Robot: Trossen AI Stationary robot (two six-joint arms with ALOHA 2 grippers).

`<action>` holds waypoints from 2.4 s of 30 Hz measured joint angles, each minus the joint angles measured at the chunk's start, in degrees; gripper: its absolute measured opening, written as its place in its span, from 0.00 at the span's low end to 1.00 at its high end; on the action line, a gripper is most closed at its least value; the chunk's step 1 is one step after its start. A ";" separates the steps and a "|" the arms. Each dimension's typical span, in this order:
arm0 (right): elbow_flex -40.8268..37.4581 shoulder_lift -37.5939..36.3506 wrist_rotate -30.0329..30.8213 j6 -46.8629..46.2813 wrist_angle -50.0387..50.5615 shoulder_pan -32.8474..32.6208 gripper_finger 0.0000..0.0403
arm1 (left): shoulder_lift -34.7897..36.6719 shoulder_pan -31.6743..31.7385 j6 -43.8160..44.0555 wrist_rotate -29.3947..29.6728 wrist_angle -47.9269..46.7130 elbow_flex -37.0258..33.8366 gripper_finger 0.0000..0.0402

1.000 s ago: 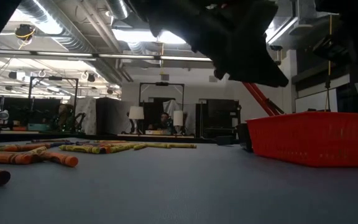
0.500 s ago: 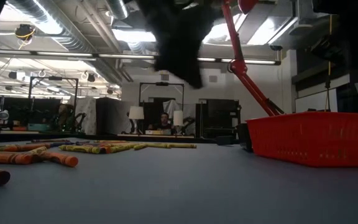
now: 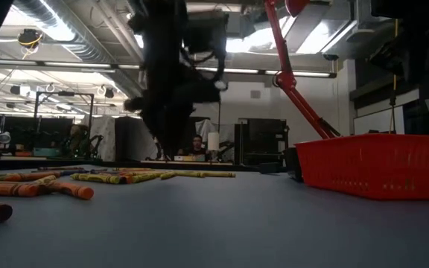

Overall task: Sort crayons
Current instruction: Put the yellow green crayon into the green basket

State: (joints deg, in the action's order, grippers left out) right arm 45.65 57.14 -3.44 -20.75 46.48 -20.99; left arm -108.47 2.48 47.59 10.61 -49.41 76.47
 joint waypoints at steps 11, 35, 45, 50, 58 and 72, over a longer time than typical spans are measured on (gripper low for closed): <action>0.00 0.00 0.00 0.02 0.00 0.00 0.29 | 0.02 2.42 3.36 0.00 8.13 -5.50 0.21; 0.00 0.00 0.02 0.02 -0.06 0.00 0.29 | 0.22 2.30 5.87 -1.35 19.37 -12.28 0.07; 0.00 0.00 0.06 0.02 -0.21 0.00 0.29 | 0.22 1.87 5.47 -4.87 27.44 -12.34 0.02; 0.00 0.00 4.64 -0.05 -1.25 0.00 0.29 | 0.31 0.67 0.42 -9.28 42.50 -12.33 0.01; 0.00 0.00 13.83 -0.64 -8.36 0.00 0.29 | 0.48 -3.01 -14.88 -9.35 69.45 -12.26 0.01; 0.02 0.00 18.01 5.30 -26.51 0.00 0.29 | 0.52 -8.07 -33.53 -8.15 87.84 -12.24 0.02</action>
State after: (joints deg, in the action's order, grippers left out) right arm 45.67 57.14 14.57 -15.45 19.97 -20.99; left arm -107.94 -5.58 14.07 2.46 38.43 64.23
